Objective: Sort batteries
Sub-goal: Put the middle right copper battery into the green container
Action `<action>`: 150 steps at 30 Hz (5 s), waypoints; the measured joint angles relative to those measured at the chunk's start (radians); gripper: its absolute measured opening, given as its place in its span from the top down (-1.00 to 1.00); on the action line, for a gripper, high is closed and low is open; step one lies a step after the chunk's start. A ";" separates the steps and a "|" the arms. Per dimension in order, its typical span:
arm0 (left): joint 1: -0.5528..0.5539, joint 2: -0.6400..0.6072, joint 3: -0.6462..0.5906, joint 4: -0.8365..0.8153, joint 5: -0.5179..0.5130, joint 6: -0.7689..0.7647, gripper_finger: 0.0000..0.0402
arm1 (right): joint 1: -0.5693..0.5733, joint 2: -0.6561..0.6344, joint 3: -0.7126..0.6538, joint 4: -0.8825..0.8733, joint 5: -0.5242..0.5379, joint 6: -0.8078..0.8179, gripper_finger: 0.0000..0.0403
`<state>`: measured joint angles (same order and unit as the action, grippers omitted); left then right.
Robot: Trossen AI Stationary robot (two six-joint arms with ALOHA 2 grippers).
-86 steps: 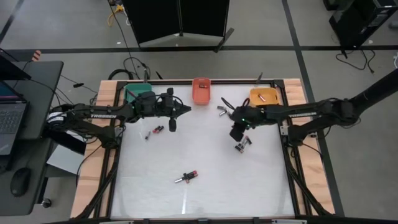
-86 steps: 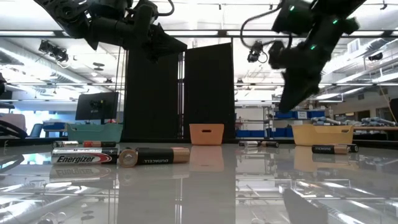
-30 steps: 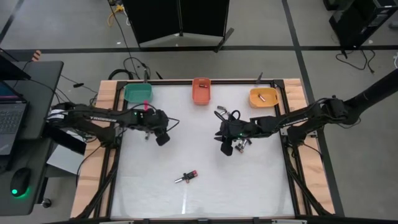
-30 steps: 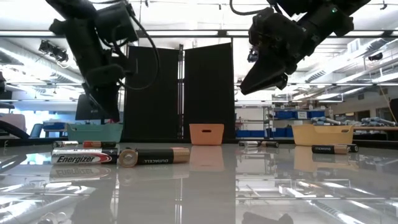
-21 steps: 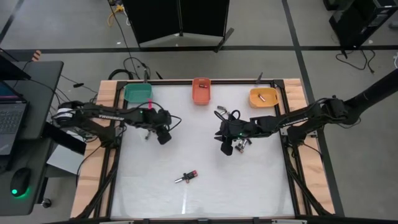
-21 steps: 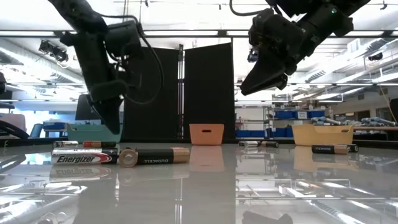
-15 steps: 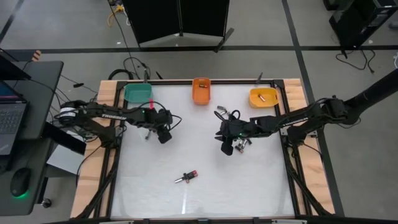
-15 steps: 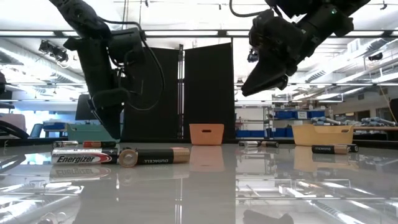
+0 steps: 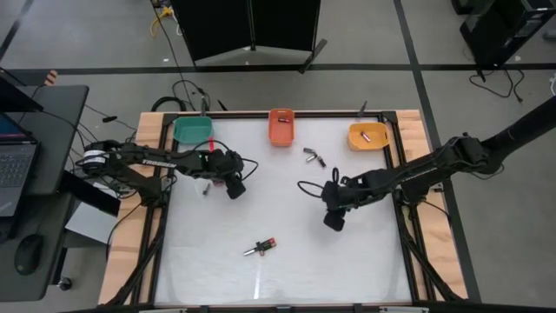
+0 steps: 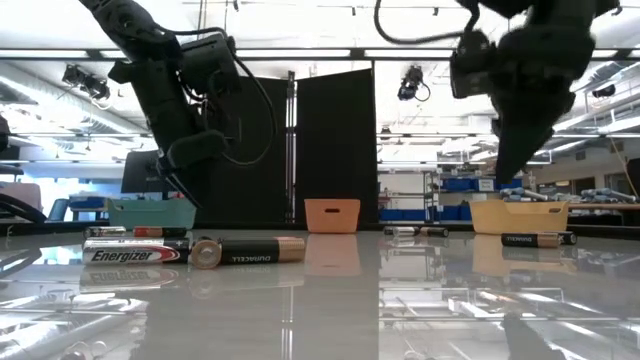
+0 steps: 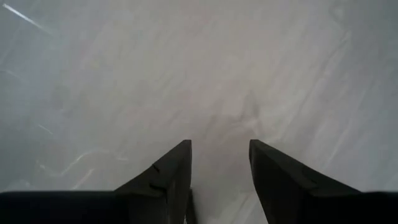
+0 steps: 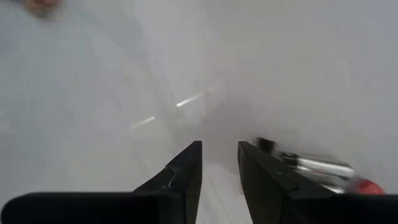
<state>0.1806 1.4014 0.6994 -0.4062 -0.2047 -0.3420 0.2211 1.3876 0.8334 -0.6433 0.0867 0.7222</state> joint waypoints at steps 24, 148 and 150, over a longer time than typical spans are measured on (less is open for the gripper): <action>-0.107 -0.001 0.000 0.195 0.190 0.203 0.16 | -0.063 0.194 -0.015 -0.014 -0.006 -0.075 0.23; -0.046 -0.206 0.043 0.718 0.342 0.312 0.73 | -0.019 -0.183 -0.013 1.025 0.405 -0.779 0.03; -0.023 -0.266 0.043 0.582 0.282 0.308 0.73 | -0.019 -0.185 -0.013 0.956 0.422 -0.755 0.18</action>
<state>0.1579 1.1356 0.7425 0.1757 0.0775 -0.0341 0.2024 1.2029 0.8204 0.3127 0.5083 -0.0327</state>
